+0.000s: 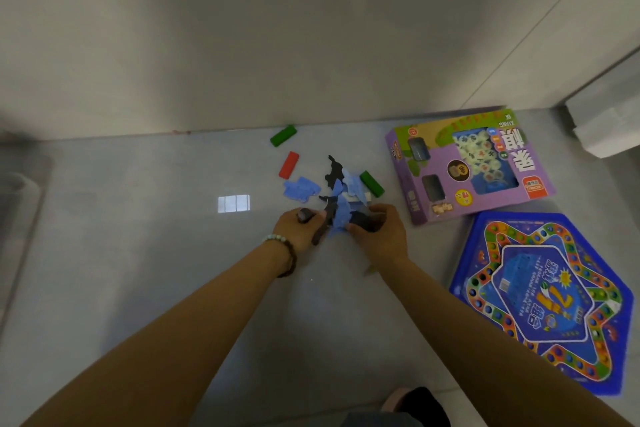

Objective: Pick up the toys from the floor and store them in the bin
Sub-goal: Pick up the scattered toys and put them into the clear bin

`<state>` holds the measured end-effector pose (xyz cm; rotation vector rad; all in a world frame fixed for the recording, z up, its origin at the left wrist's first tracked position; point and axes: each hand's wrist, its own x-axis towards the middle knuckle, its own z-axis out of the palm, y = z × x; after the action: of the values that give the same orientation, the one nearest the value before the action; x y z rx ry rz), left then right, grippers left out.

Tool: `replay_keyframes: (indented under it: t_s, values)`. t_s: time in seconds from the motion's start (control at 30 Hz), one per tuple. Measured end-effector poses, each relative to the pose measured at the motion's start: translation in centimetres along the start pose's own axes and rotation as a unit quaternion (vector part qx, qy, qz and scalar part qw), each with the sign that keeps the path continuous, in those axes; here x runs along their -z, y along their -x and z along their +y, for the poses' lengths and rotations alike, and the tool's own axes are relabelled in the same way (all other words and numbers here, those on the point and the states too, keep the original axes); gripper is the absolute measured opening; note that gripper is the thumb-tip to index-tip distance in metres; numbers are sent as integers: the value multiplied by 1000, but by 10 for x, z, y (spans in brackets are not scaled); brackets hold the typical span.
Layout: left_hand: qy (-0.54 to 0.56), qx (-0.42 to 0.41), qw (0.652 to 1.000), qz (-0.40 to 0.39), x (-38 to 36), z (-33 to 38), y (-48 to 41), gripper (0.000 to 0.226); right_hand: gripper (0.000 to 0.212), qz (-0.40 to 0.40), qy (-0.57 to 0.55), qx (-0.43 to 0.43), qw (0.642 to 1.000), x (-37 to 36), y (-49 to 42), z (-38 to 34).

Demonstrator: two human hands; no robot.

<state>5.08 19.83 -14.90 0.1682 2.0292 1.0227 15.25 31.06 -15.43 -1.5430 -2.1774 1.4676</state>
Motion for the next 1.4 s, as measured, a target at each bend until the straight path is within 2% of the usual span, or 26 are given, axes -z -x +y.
replay_keyframes:
  t_s: [0.1,0.2,0.27,0.33,0.5,0.67,0.77,0.87,0.93,1.13,1.3,1.4]
  values:
    - [9,-3,1000,6,-2,4,-5,30,53,15,-30,-28,999,-3,-3,-4]
    - [41,-2,999,9,-3,10,-7,14,51,21,-55,-40,997,-4,-9,-8]
    - [50,-1,999,2,-2,12,-8,31,41,6,-64,-49,997,-3,-14,-11]
    - [30,-5,1000,-6,-2,14,-8,39,32,-20,-65,-63,996,-4,-17,-12]
    - [76,20,997,-10,-4,14,-7,37,13,-33,-95,-70,993,-9,-10,-13]
    - [203,52,977,-24,0,22,3,36,10,-60,-177,-82,979,-4,-4,-19]
    - [245,47,968,-26,18,36,12,34,11,-79,-227,-57,969,1,5,-42]
    - [313,35,949,-22,58,58,33,26,16,-96,-233,-5,968,3,23,-89]
    - [324,9,946,-16,97,76,55,21,6,-115,-223,24,968,0,41,-131]
    - [330,-123,934,65,250,114,151,15,4,-235,-251,161,925,-24,131,-287]
    - [321,-175,917,159,373,77,242,25,10,-310,-237,208,897,-97,233,-376]
    - [354,-173,892,219,430,32,288,17,18,-336,-221,222,888,-160,292,-400]
